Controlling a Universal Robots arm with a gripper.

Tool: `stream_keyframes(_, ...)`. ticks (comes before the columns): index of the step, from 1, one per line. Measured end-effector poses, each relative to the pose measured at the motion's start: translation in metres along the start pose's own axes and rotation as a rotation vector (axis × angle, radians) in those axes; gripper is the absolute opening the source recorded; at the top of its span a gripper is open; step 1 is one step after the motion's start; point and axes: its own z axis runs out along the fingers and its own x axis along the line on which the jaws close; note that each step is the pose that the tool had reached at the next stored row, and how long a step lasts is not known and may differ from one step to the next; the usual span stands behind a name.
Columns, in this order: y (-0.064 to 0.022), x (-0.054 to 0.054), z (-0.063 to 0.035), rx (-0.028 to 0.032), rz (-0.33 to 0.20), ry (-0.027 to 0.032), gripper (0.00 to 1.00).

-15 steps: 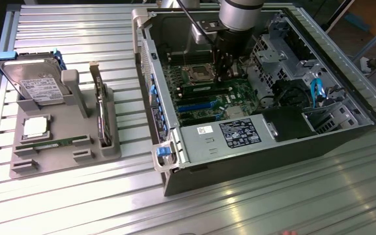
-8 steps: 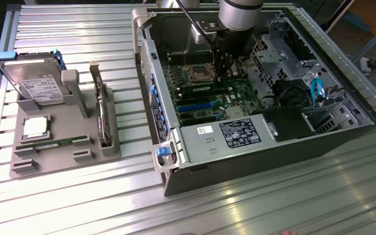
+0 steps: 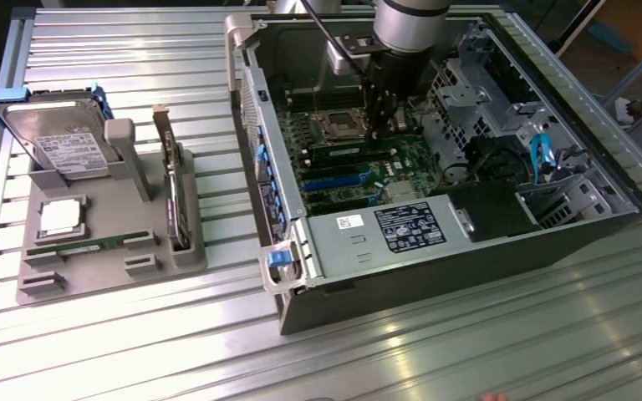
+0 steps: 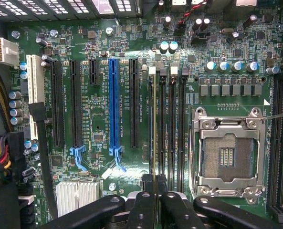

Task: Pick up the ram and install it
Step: 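Insert the ram into the slot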

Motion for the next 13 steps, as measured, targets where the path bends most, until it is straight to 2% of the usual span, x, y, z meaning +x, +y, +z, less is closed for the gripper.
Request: stream_keyframes(13,-0.0001,0.0006,0.0019,-0.0001,0.0,0.0002,0.12)
